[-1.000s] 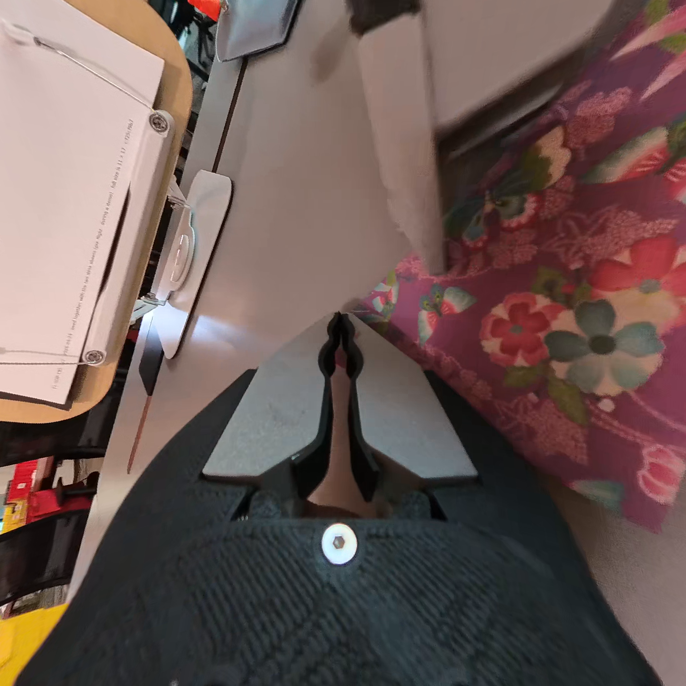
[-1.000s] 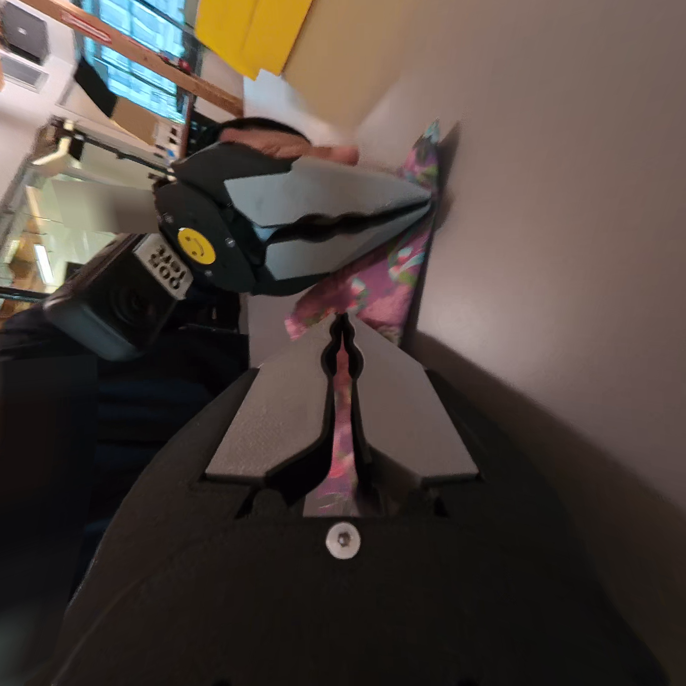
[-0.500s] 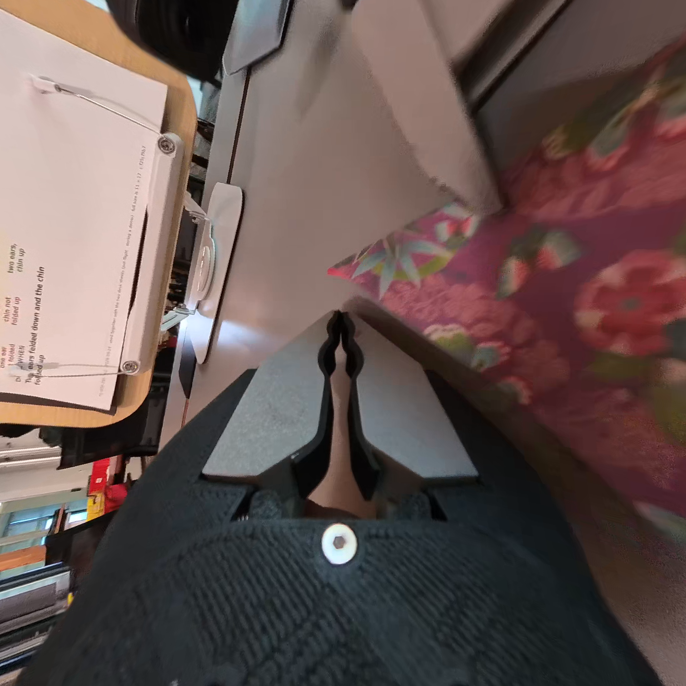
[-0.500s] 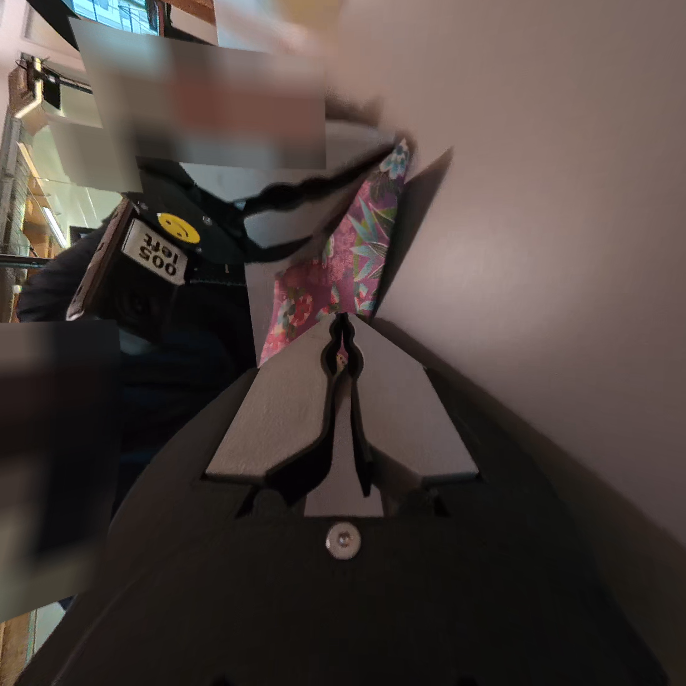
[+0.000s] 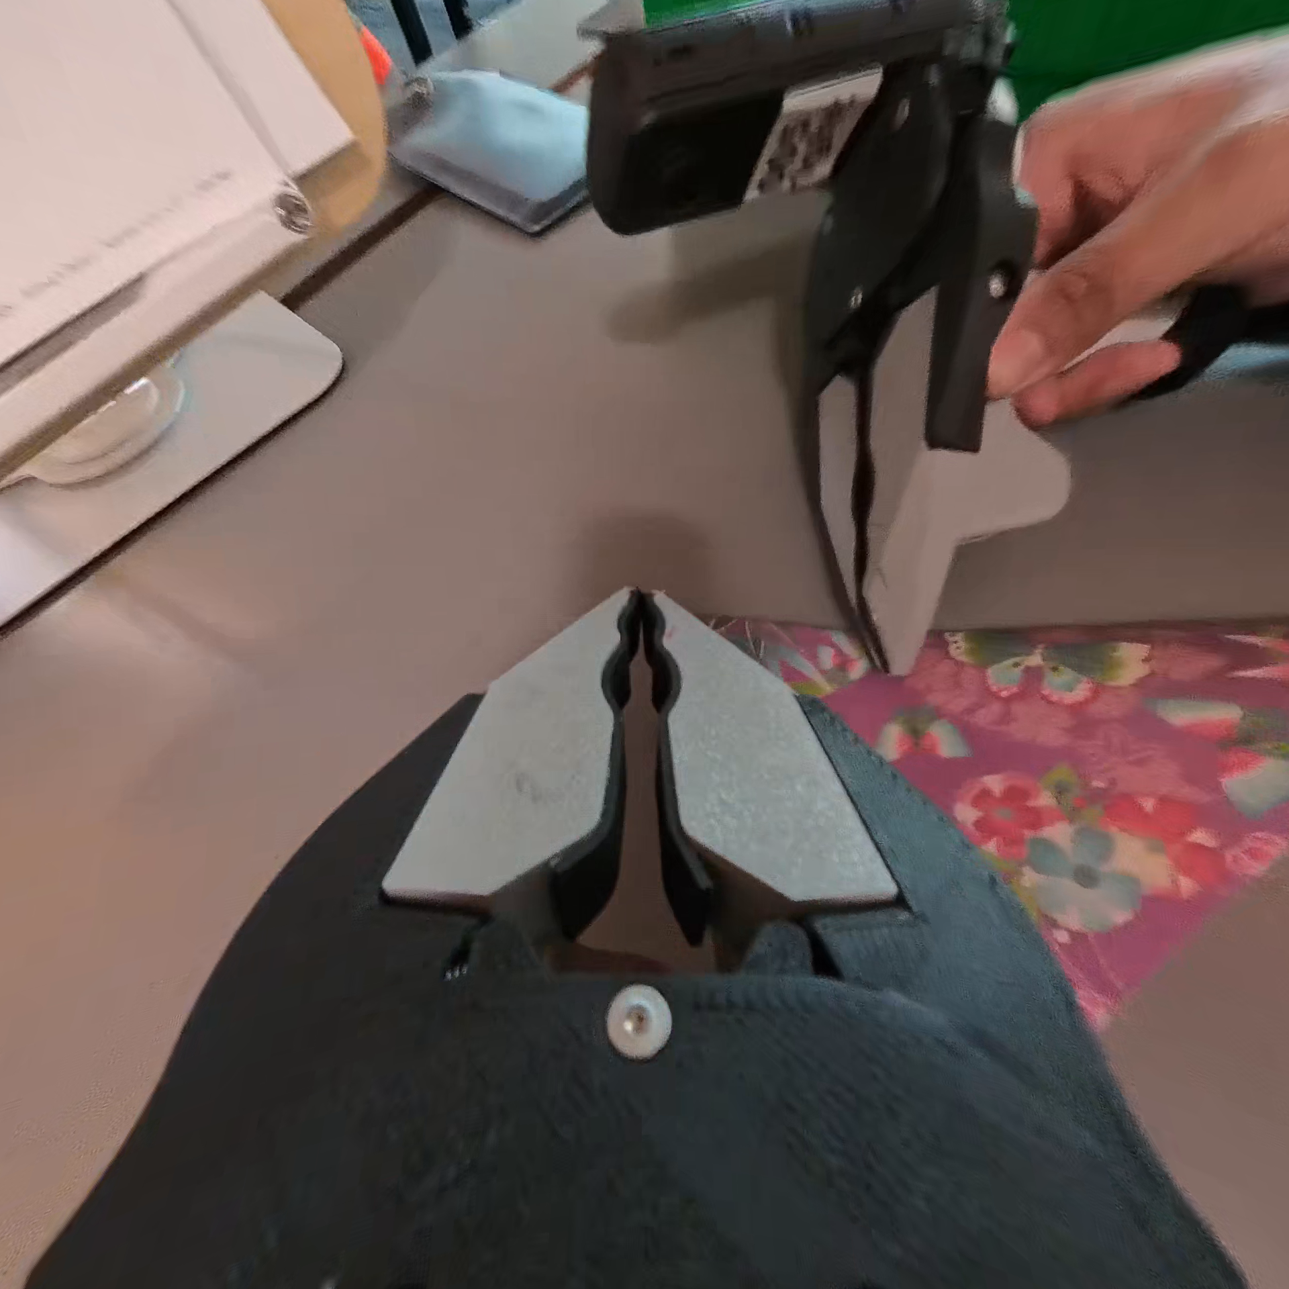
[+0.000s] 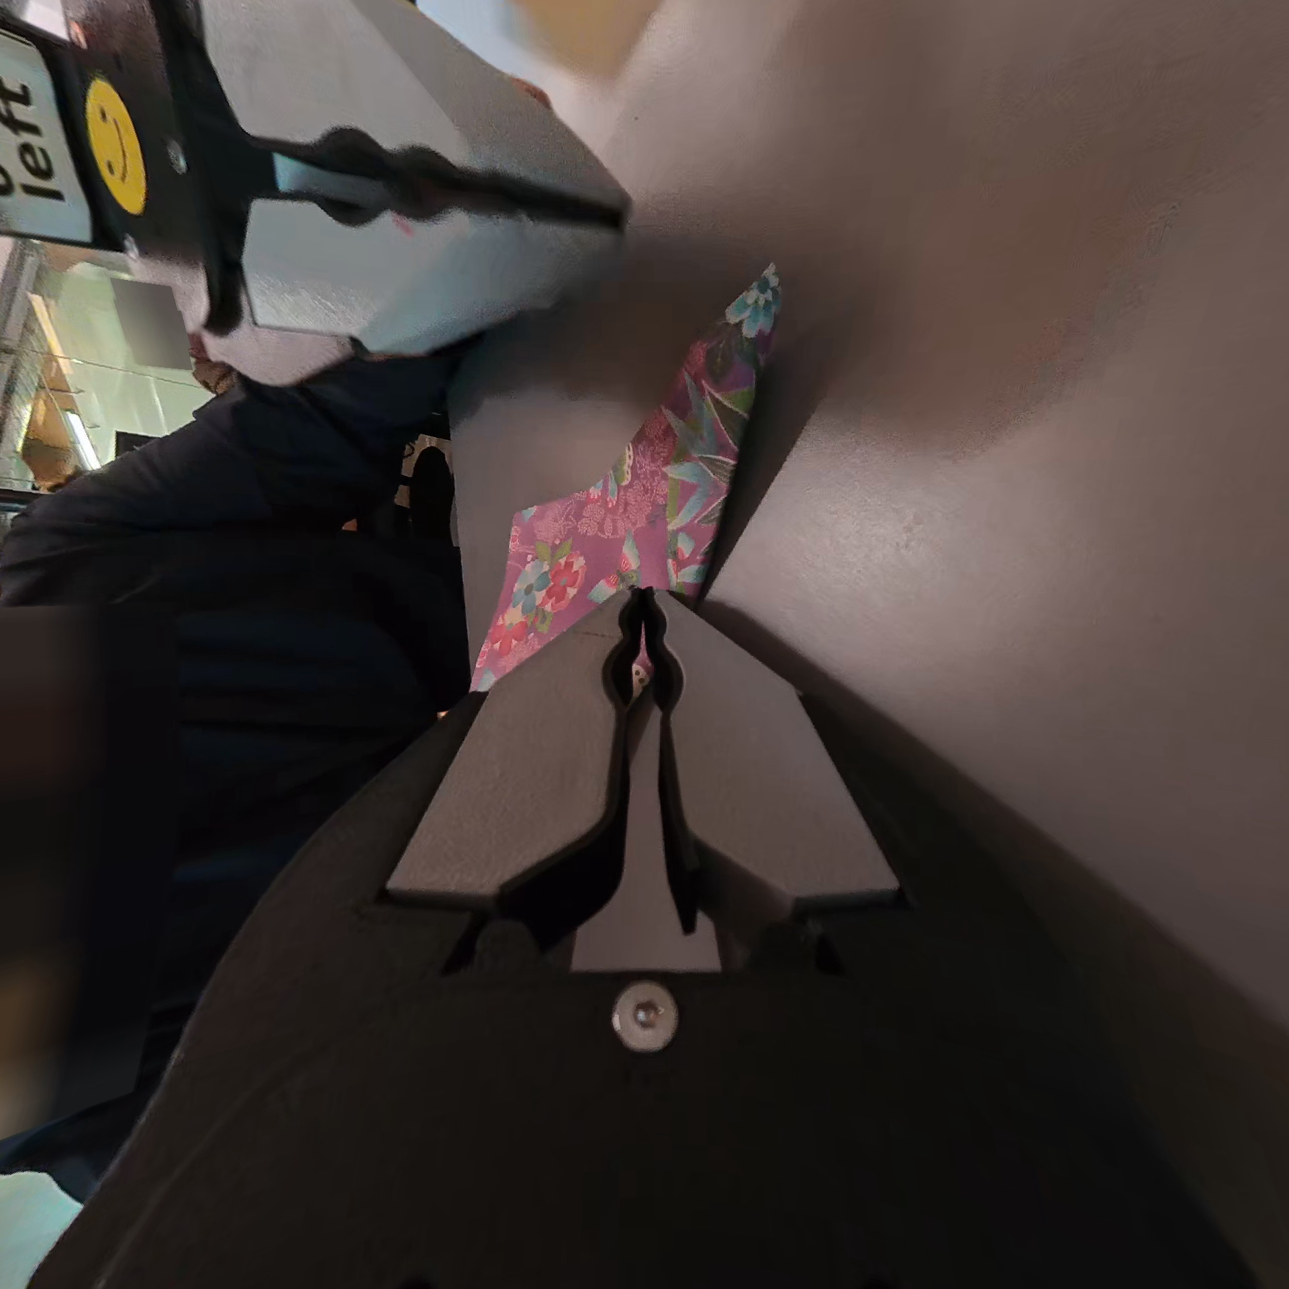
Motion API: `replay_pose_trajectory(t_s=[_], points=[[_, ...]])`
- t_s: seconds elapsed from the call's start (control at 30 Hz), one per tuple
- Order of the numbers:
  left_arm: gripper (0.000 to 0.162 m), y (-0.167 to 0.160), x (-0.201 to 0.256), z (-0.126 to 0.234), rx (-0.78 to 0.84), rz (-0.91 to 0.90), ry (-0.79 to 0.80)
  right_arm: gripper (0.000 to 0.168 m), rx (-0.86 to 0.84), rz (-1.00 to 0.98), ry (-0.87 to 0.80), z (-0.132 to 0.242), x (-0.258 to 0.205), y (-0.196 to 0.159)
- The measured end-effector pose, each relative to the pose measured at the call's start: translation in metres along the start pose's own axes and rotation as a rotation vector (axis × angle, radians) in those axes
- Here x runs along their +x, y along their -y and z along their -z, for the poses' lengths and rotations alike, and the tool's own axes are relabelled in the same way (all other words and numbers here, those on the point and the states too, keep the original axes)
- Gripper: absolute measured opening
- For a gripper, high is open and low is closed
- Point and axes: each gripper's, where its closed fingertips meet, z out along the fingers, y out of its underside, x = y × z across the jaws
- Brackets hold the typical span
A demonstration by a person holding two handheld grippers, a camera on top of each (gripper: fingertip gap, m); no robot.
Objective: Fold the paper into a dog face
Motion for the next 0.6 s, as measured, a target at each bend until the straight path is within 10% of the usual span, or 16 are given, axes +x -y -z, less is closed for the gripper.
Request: replay_pose_trajectory(t_s=[0.03,0.43,0.6], points=[[0.0,-0.007,0.001,-0.008,-0.042,-0.043,0.012,0.0,0.001,0.003,0.003,0.0,0.0,0.0],[0.0,0.02,0.019,-0.006,0.037,-0.11,0.003,0.0,-0.014,0.033,-0.005,0.0,0.0,-0.001],[0.0,-0.02,0.035,-0.028,-0.177,-0.187,-0.071,0.0,-0.013,0.043,-0.016,0.0,0.0,-0.001]])
